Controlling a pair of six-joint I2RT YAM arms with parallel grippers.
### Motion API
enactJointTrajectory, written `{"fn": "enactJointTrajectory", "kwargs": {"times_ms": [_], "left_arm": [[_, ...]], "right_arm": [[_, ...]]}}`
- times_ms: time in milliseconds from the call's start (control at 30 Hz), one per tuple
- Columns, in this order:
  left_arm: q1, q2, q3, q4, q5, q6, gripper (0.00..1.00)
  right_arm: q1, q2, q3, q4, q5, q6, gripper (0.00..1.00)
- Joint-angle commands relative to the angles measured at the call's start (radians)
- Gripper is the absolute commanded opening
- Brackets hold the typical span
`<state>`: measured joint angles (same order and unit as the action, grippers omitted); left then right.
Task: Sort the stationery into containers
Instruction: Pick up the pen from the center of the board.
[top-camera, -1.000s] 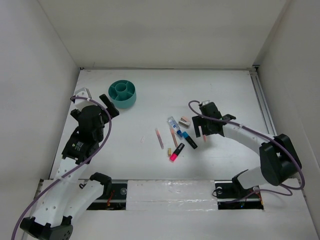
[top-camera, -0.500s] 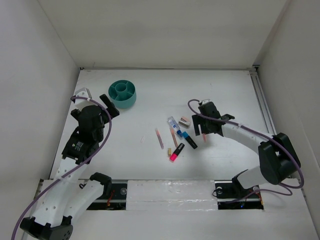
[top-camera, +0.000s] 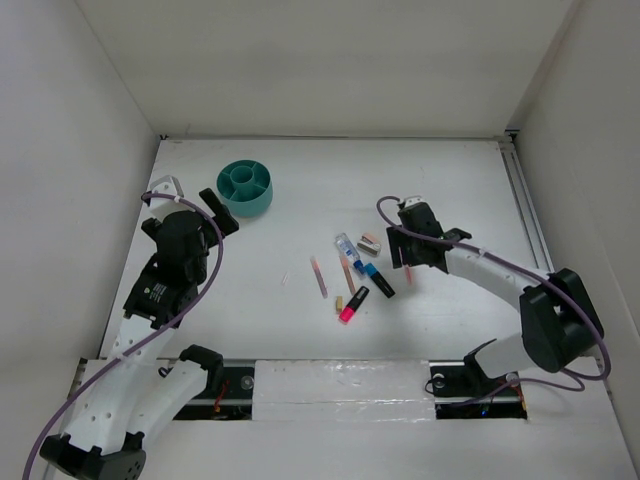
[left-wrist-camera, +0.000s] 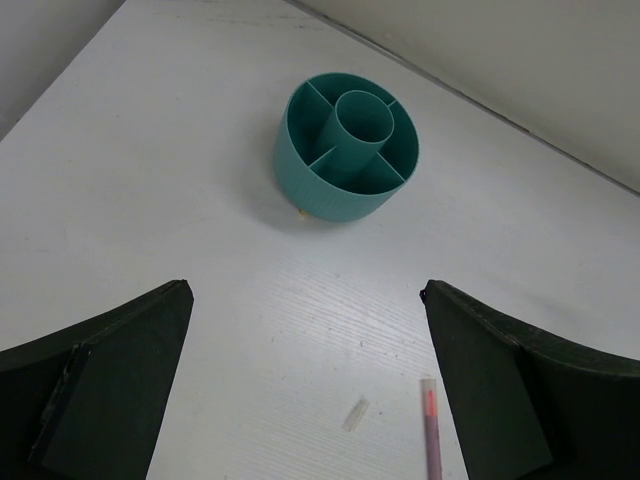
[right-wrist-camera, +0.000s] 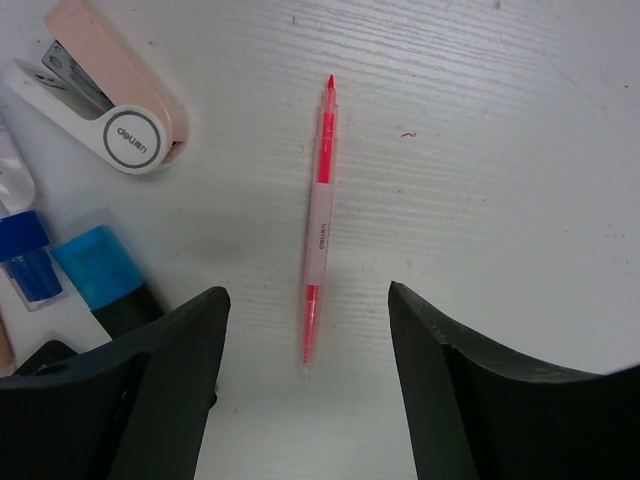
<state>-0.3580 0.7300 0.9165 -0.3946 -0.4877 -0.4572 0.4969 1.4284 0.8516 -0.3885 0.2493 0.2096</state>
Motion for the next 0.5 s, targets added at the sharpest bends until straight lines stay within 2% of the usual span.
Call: {"fn": "enactJointTrajectory", "kwargs": {"times_ms": [0,200,467], "left_arm": [[0.001,-0.014,0.018,0.017,0.001,0.002,1.00],[0.001,-0.014,0.018,0.017,0.011,0.002,1.00],[0.001,-0.023,0.018,0.017,0.020,0.002,1.00]], "right_arm": [[-0.009,0.015,0.000,0.050,-0.016,0.005,0.71],[-0.018,0.060,-0.025,0.073,-0.025,0.037,0.64],[-0.008,0.069,-0.034,0.037,-0.061,0.047,0.62]]}}
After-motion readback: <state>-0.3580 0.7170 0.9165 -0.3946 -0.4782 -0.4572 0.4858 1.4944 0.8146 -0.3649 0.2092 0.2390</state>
